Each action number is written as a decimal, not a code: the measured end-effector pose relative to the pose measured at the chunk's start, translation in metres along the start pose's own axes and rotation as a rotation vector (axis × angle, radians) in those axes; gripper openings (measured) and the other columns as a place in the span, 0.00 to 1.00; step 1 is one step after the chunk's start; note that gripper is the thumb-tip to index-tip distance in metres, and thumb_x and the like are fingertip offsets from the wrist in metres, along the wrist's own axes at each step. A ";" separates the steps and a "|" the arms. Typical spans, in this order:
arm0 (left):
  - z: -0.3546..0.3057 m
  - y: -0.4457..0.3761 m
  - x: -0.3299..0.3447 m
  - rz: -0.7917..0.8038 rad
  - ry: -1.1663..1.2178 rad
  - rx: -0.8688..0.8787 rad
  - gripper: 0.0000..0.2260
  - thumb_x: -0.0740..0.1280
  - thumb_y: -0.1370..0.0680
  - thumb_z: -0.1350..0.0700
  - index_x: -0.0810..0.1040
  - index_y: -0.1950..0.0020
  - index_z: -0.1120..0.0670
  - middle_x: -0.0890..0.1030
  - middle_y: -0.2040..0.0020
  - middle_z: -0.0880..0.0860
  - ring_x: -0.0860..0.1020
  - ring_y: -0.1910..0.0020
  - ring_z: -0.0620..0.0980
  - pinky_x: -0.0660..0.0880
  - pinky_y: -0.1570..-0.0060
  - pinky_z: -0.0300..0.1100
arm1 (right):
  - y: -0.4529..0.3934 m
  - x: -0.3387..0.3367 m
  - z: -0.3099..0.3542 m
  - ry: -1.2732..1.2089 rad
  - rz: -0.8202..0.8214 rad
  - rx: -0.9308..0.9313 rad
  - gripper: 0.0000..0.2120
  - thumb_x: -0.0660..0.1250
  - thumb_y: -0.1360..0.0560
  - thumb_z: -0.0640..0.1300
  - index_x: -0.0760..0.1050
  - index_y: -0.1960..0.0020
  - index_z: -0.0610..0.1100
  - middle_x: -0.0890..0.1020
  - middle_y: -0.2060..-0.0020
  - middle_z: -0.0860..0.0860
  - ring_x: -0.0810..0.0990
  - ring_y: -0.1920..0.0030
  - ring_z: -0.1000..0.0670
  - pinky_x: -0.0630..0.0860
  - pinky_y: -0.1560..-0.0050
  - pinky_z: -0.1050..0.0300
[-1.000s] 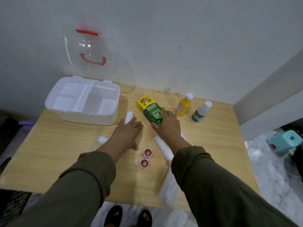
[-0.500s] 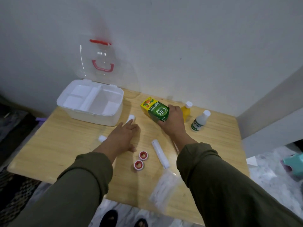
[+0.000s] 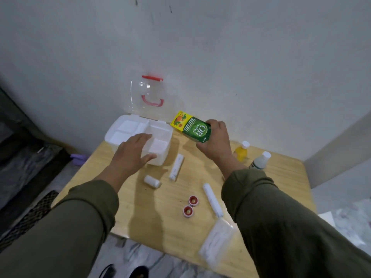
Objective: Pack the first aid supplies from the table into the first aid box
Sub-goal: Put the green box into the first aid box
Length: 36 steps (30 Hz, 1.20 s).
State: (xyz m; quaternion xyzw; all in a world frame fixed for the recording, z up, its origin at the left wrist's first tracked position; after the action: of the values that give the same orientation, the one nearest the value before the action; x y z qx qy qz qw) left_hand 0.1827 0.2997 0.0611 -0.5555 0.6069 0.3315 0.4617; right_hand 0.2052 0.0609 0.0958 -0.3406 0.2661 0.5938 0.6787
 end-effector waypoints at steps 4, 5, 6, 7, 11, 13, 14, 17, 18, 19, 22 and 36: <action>0.055 -0.009 -0.002 0.075 -0.082 -0.147 0.39 0.67 0.27 0.40 0.53 0.23 0.53 0.56 0.22 0.52 0.54 0.23 0.51 0.59 0.29 0.53 | -0.004 0.021 0.022 0.005 0.045 -0.006 0.30 0.72 0.35 0.37 0.67 0.35 0.40 0.70 0.42 0.42 0.72 0.41 0.44 0.68 0.46 0.60; 0.069 -0.012 -0.002 0.103 -0.097 -0.185 0.41 0.65 0.27 0.39 0.49 0.23 0.53 0.52 0.22 0.51 0.50 0.23 0.50 0.57 0.28 0.54 | -0.005 0.027 0.026 0.014 0.056 -0.007 0.30 0.72 0.35 0.37 0.67 0.35 0.39 0.70 0.42 0.42 0.72 0.41 0.44 0.67 0.46 0.61; 0.081 -0.015 -0.001 0.131 -0.101 -0.219 0.42 0.64 0.27 0.37 0.46 0.22 0.53 0.49 0.21 0.51 0.47 0.22 0.50 0.55 0.28 0.55 | -0.007 0.033 0.030 0.023 0.068 -0.006 0.30 0.72 0.35 0.37 0.67 0.35 0.39 0.71 0.42 0.42 0.72 0.41 0.44 0.66 0.47 0.62; 0.091 -0.018 -0.001 0.155 -0.094 -0.245 0.43 0.63 0.26 0.37 0.44 0.22 0.53 0.47 0.21 0.51 0.45 0.22 0.51 0.54 0.28 0.57 | -0.008 0.038 0.034 0.032 0.083 -0.002 0.30 0.73 0.35 0.37 0.67 0.35 0.39 0.71 0.42 0.42 0.72 0.41 0.44 0.65 0.48 0.63; 0.119 -0.033 0.000 0.210 -0.047 -0.252 0.45 0.63 0.27 0.36 0.40 0.23 0.54 0.44 0.21 0.52 0.43 0.22 0.52 0.53 0.28 0.61 | -0.014 0.059 0.044 0.055 0.145 0.037 0.31 0.74 0.35 0.39 0.67 0.36 0.39 0.73 0.42 0.42 0.74 0.43 0.45 0.66 0.49 0.63; 0.127 -0.041 0.002 0.237 -0.010 -0.241 0.47 0.64 0.28 0.35 0.40 0.23 0.54 0.43 0.21 0.51 0.42 0.23 0.52 0.53 0.28 0.61 | -0.019 0.067 0.051 0.058 0.169 0.049 0.32 0.76 0.36 0.40 0.68 0.36 0.40 0.74 0.42 0.43 0.75 0.43 0.45 0.68 0.50 0.62; 0.130 -0.044 0.003 0.253 0.007 -0.235 0.48 0.64 0.29 0.34 0.39 0.23 0.54 0.42 0.21 0.51 0.41 0.23 0.52 0.52 0.28 0.61 | -0.022 0.070 0.054 0.054 0.177 0.056 0.33 0.76 0.37 0.41 0.68 0.35 0.40 0.75 0.42 0.43 0.76 0.43 0.45 0.69 0.50 0.62; 0.135 -0.050 0.008 0.306 0.062 -0.206 0.51 0.66 0.31 0.34 0.37 0.23 0.55 0.39 0.22 0.51 0.40 0.23 0.51 0.49 0.27 0.60 | -0.030 0.075 0.060 0.007 0.179 0.086 0.40 0.79 0.39 0.43 0.64 0.33 0.46 0.77 0.41 0.46 0.73 0.40 0.46 0.71 0.44 0.56; 0.135 -0.052 0.010 0.319 0.079 -0.195 0.52 0.67 0.31 0.34 0.37 0.24 0.55 0.39 0.22 0.51 0.39 0.23 0.51 0.49 0.27 0.60 | -0.032 0.076 0.062 -0.007 0.173 0.094 0.41 0.79 0.40 0.43 0.63 0.32 0.49 0.77 0.41 0.47 0.71 0.38 0.46 0.71 0.40 0.52; 0.136 -0.053 0.011 0.331 0.097 -0.186 0.53 0.67 0.32 0.34 0.36 0.24 0.55 0.39 0.22 0.52 0.39 0.23 0.51 0.49 0.27 0.60 | -0.034 0.077 0.063 -0.017 0.170 0.101 0.43 0.79 0.41 0.44 0.62 0.31 0.52 0.78 0.41 0.48 0.70 0.37 0.46 0.70 0.38 0.48; 0.137 -0.054 0.016 0.342 0.167 -0.169 0.55 0.69 0.33 0.34 0.35 0.24 0.55 0.38 0.22 0.52 0.39 0.23 0.51 0.48 0.26 0.60 | -0.034 0.084 0.063 -0.041 0.169 0.140 0.46 0.80 0.41 0.45 0.59 0.30 0.56 0.78 0.40 0.49 0.69 0.35 0.46 0.68 0.34 0.44; 0.141 -0.054 0.023 0.328 0.224 -0.167 0.57 0.70 0.33 0.35 0.32 0.25 0.55 0.37 0.22 0.51 0.38 0.23 0.51 0.46 0.26 0.55 | -0.047 0.139 0.068 0.093 0.127 0.155 0.53 0.79 0.41 0.55 0.49 0.27 0.62 0.76 0.37 0.49 0.65 0.31 0.44 0.64 0.33 0.39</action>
State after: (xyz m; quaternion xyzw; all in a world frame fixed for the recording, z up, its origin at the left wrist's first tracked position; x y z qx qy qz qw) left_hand 0.2639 0.4112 -0.0036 -0.5189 0.7071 0.3875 0.2839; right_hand 0.2703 0.1978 0.0393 -0.2967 0.3634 0.5968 0.6510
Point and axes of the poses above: each hand's wrist, its own y-axis away from the middle knuckle, its own x-axis out of the palm, z = x × y, the point moved 8 cm from there along -y, towards the middle knuckle
